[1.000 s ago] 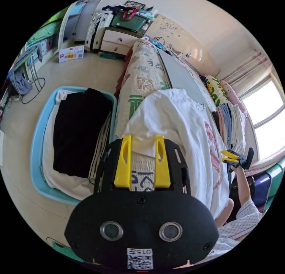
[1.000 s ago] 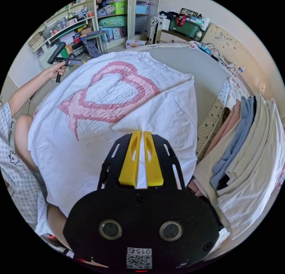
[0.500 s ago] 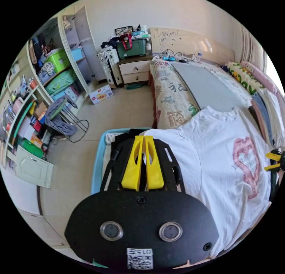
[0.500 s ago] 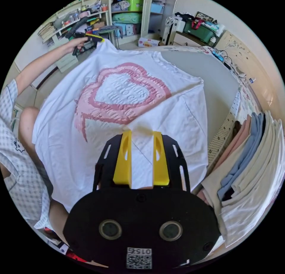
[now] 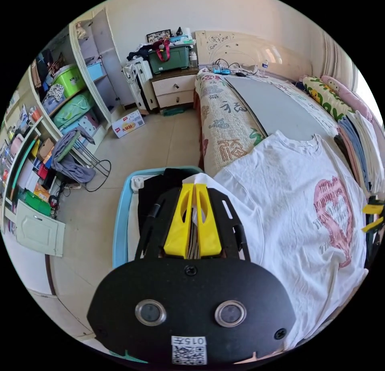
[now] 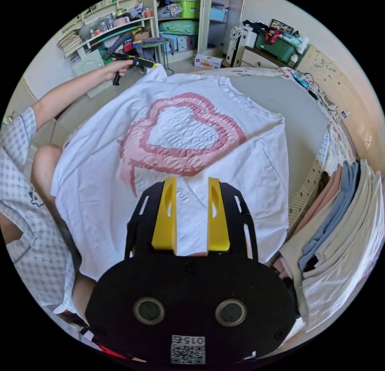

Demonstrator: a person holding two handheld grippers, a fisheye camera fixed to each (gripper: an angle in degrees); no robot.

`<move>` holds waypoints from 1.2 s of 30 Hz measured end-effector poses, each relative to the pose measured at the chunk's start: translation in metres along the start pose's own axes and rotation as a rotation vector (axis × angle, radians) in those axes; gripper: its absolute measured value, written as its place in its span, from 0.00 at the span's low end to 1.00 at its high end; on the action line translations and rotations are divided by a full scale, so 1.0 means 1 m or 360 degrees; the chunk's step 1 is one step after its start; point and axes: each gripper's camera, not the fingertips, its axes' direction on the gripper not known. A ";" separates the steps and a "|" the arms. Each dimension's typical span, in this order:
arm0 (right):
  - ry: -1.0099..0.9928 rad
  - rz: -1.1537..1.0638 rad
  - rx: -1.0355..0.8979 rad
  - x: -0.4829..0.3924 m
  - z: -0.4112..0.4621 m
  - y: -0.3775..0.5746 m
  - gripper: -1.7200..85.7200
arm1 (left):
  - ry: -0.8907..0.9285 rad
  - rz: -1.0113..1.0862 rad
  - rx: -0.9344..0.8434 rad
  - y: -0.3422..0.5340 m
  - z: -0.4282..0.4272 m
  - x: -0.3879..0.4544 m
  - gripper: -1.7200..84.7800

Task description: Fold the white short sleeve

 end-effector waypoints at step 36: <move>-0.0030 0.0725 0.0576 -0.262 -0.519 0.512 0.13 | 0.0958 0.0563 0.0204 0.338 -0.217 0.003 0.09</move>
